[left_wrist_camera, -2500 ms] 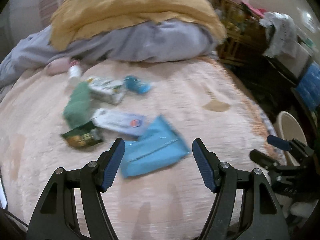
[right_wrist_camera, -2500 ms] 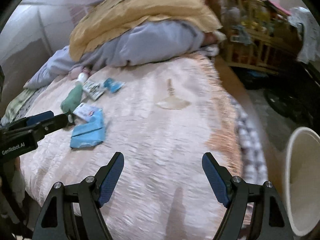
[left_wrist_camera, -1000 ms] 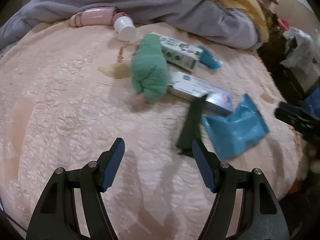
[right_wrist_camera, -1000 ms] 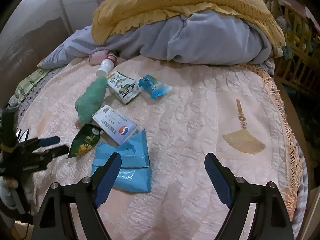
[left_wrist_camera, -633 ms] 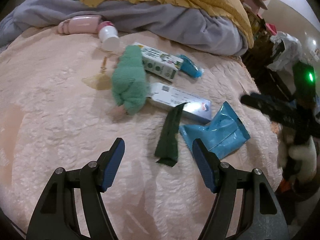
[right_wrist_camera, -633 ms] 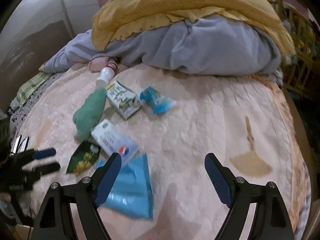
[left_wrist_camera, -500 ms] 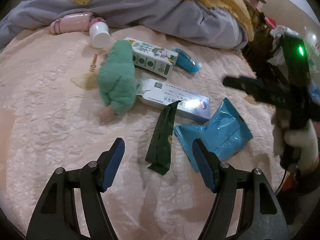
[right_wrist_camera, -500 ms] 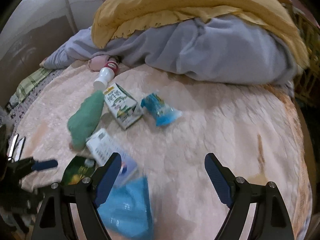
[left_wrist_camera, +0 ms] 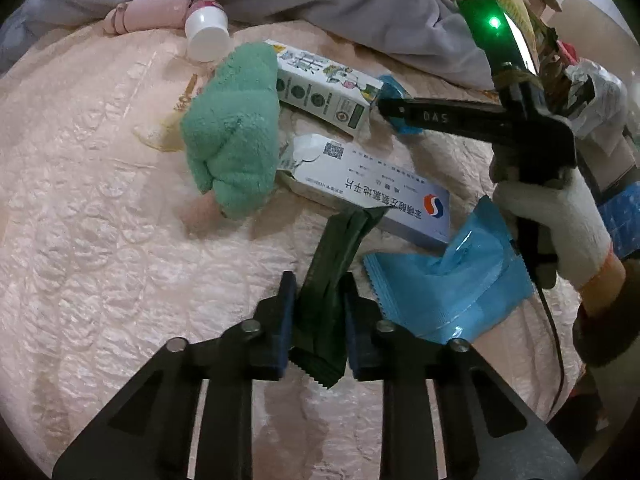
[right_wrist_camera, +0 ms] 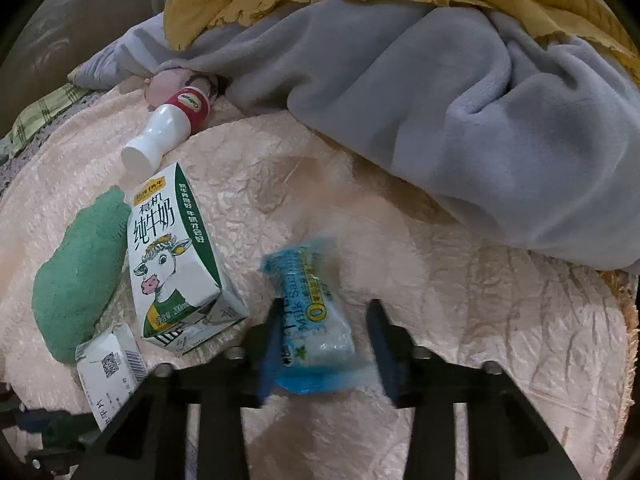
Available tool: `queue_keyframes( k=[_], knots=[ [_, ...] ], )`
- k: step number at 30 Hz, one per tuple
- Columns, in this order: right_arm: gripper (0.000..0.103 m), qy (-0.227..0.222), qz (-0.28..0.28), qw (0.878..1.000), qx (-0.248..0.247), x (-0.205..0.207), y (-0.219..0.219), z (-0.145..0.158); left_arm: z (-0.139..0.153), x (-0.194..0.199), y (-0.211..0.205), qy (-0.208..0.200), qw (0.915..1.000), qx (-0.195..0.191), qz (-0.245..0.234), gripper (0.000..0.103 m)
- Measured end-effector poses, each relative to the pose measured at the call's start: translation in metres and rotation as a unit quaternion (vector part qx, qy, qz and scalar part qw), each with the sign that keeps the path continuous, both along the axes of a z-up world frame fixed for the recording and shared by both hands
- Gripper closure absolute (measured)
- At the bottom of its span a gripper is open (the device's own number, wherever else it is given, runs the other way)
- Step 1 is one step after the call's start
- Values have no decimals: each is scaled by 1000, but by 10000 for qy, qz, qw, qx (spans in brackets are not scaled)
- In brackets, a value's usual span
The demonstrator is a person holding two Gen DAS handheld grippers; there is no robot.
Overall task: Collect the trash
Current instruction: 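Grasp the blue milk sachet with the right tool while the left tool grasps the dark green wrapper, then carry the milk sachet and green wrapper over the white bucket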
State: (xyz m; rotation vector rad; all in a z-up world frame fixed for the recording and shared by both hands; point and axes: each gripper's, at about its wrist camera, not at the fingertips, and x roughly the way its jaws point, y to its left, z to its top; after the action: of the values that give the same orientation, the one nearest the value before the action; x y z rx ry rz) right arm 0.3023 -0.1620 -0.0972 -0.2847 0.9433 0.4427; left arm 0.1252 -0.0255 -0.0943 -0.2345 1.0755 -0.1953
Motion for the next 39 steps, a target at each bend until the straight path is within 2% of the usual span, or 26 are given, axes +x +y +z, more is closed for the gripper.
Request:
queue_keyframes(
  k=[5, 12, 23, 29, 39],
  knots=[
    [75, -146, -57, 9999, -19, -26, -20, 13, 7, -11, 4, -152, 9998, -87, 139, 92],
    [75, -166, -392, 9983, 396, -85, -83, 42, 29, -31, 2, -336, 9992, -203, 75, 92],
    [75, -175, -818, 9935, 777, -191, -146, 59, 71, -52, -43, -694, 9964, -337, -345, 92],
    [75, -161, -994, 9917, 794, -221, -166, 62, 88, -64, -72, -858, 9936, -377, -629, 92],
    [75, -264, -1299, 9880, 793, -243, -200, 73, 101, -75, -119, -950, 9883, -407, -1119, 92]
  ],
)
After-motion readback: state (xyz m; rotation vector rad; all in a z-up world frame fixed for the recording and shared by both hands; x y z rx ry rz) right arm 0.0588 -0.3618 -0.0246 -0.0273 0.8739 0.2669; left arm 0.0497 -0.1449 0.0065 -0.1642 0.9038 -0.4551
